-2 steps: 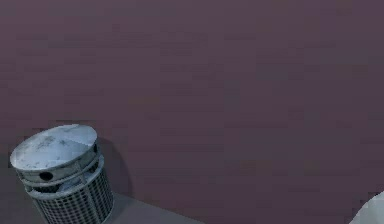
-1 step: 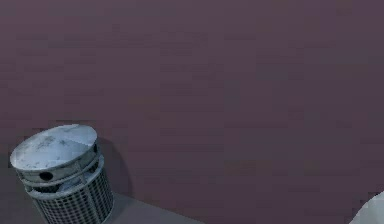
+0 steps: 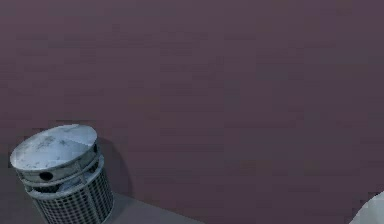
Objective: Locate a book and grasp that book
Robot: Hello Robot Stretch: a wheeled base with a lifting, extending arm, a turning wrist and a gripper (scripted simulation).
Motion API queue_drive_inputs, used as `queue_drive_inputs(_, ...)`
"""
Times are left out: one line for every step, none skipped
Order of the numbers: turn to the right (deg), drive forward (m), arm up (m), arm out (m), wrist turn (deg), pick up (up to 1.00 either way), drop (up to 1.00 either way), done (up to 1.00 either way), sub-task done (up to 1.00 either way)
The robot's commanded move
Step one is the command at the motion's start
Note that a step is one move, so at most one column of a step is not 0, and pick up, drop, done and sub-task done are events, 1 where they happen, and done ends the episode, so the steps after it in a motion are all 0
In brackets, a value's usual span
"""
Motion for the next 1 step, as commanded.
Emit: queue_drive_inputs(0.0,0.00,0.10,0.00,0.0,0.00,0.00,0.00,0.00)
